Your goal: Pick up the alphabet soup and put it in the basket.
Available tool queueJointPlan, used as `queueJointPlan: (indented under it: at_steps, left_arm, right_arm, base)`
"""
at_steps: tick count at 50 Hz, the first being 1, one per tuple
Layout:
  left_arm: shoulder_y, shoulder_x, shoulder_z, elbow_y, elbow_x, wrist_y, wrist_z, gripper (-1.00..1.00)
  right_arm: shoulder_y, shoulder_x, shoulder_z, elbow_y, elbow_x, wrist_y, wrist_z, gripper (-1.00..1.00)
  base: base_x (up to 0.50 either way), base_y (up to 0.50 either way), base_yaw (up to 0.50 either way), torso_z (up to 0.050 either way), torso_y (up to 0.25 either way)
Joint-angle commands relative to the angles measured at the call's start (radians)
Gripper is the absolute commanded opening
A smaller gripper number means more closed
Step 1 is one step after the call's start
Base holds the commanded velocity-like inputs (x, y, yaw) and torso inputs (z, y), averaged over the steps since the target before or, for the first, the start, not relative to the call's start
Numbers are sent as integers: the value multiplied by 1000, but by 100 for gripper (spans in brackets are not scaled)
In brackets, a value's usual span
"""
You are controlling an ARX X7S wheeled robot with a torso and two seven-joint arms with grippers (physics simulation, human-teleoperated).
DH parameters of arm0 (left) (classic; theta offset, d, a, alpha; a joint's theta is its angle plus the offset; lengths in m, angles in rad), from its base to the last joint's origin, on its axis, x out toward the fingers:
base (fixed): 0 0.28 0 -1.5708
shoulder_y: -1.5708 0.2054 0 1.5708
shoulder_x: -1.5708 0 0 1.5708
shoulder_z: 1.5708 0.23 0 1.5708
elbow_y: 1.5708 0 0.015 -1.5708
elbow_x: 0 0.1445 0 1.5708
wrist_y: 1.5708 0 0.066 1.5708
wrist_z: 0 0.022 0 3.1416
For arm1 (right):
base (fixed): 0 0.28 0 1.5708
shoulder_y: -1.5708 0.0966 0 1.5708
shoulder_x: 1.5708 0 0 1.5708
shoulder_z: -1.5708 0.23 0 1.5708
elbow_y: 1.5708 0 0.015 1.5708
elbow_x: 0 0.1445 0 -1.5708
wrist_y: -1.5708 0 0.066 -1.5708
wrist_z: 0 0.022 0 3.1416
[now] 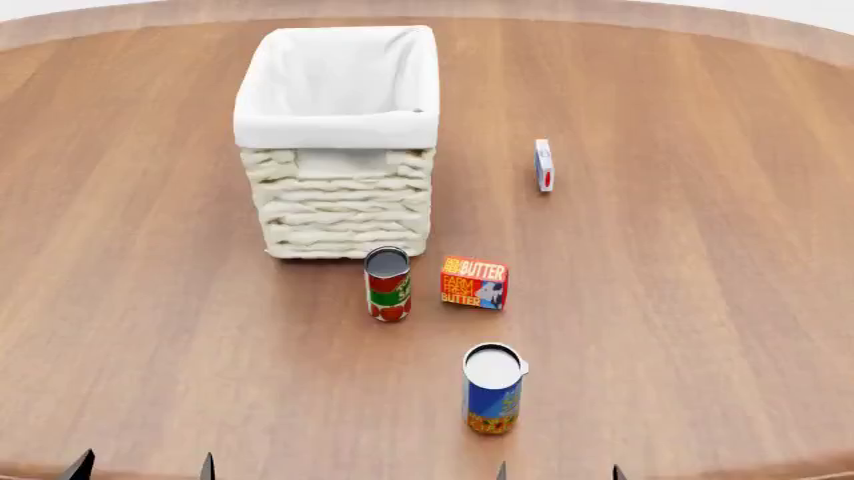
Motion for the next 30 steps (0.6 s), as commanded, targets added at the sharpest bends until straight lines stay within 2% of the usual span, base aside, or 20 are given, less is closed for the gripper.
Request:
queueJointPlan:
  at_steps: [1, 6, 13, 19, 22, 23, 30]
  left_arm:
    - [-4, -4, 2, -17, -4, 13, 0, 100]
    - [21, -28, 28, 126, 3, -86, -77, 100]
    - [75, -50, 41, 376, -4, -199, -110, 100]
    - [114, -63, 51, 602, 25, -310, -149, 100]
    - [127, -69, 52, 672, 9, -349, -149, 100]
    - [130, -71, 54, 700, 11, -365, -152, 100]
    - [154, -79, 55, 897, 19, -462, -182, 100]
  right_arm:
    - [2, 10, -13, 10, 10, -8, 12, 100]
    - [3, 32, -55, -75, 9, 42, 47, 100]
    - [1, 54, -44, -307, 62, 174, 71, 100]
    - [-8, 73, -50, -459, 74, 226, 87, 100]
    - [-10, 80, -51, -519, 84, 260, 94, 100]
    - [1, 83, -50, -574, 92, 320, 100, 100]
    - [-9, 100, -66, -719, 91, 371, 117, 100]
  base:
    - [0, 0, 0, 0, 0]
    - [0, 0, 0, 0, 0]
    - [0, 0, 0, 0, 0]
    - [0, 0, 0, 0, 0]
    - [0, 0, 0, 0, 0]
    - [0, 0, 0, 0, 0]
    - [0, 0, 0, 0, 0]
